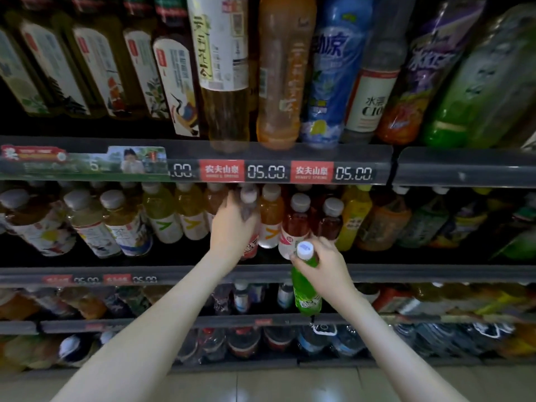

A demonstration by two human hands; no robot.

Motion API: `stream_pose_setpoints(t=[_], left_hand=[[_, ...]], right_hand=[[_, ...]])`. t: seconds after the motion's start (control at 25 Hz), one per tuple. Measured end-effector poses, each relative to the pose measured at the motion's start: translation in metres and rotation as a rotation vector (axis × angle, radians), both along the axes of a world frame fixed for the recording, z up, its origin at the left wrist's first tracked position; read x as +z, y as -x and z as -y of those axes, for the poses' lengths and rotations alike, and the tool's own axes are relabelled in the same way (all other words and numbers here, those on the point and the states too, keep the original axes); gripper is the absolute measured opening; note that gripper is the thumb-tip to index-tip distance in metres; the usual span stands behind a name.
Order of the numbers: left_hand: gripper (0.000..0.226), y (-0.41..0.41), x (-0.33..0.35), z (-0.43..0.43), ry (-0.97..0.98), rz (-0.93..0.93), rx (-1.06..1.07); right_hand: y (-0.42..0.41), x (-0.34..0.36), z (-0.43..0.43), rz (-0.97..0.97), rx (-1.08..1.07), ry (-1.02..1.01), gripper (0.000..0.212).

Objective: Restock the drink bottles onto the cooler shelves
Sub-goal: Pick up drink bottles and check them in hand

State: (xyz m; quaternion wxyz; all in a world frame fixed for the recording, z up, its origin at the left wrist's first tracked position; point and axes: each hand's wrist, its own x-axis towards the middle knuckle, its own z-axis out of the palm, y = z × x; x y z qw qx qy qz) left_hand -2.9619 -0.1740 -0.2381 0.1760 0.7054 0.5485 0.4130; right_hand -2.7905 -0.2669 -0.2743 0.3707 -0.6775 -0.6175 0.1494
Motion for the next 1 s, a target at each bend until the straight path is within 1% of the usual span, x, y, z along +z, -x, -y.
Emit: stream_pose_setpoints(t=[0.04, 0.08, 0.2, 0.28, 0.36, 0.4, 0.48, 0.6, 0.64, 0.68, 0.76, 0.84, 0.92, 1.0], left_hand=[[0.033, 0.003, 0.0, 0.016, 0.01, 0.019, -0.045], [0.032, 0.007, -0.003, 0.033, -0.028, 0.014, -0.092], [0.033, 0.018, -0.016, 0.08, -0.248, 0.007, -0.23], [0.036, 0.021, -0.023, 0.101, -0.341, 0.052, -0.275], [0.035, 0.021, -0.031, 0.117, -0.39, 0.118, -0.307], [0.034, 0.022, -0.041, 0.125, -0.37, 0.13, -0.331], [0.032, 0.025, -0.068, 0.142, -0.256, 0.104, -0.404], [0.033, 0.035, -0.144, 0.163, 0.072, 0.037, -0.478], [0.034, 0.038, -0.18, 0.169, 0.176, -0.028, -0.466], [0.035, 0.041, -0.219, 0.172, 0.25, -0.116, -0.458], [0.038, 0.042, -0.307, 0.178, 0.421, -0.263, -0.496], [0.04, 0.035, -0.4, 0.184, 0.644, -0.382, -0.541], [0.039, 0.03, -0.487, 0.188, 0.788, -0.533, -0.542], [0.036, 0.028, -0.567, 0.198, 0.909, -0.62, -0.533]], right_hand=[[-0.003, -0.003, 0.004, 0.006, 0.012, 0.031, 0.02], [-0.006, -0.009, 0.007, 0.013, 0.021, 0.06, 0.02], [-0.012, -0.036, 0.017, 0.03, 0.024, 0.152, 0.016], [-0.011, -0.065, 0.029, 0.0, 0.017, 0.259, 0.017], [-0.004, -0.098, 0.045, 0.007, 0.017, 0.361, 0.018], [-0.001, -0.116, 0.052, 0.02, 0.024, 0.389, 0.017], [0.004, -0.15, 0.063, 0.041, 0.012, 0.473, 0.014], [0.005, -0.213, 0.081, 0.019, -0.06, 0.676, 0.009], [0.004, -0.239, 0.089, 0.024, -0.074, 0.717, 0.006], [0.004, -0.268, 0.098, 0.038, -0.071, 0.741, 0.008], [0.005, -0.333, 0.117, 0.059, -0.042, 0.791, 0.022], [0.009, -0.409, 0.133, 0.082, -0.056, 0.825, 0.027], [0.014, -0.481, 0.146, 0.09, -0.062, 0.847, 0.029], [0.021, -0.55, 0.159, 0.038, -0.072, 0.905, 0.028]])
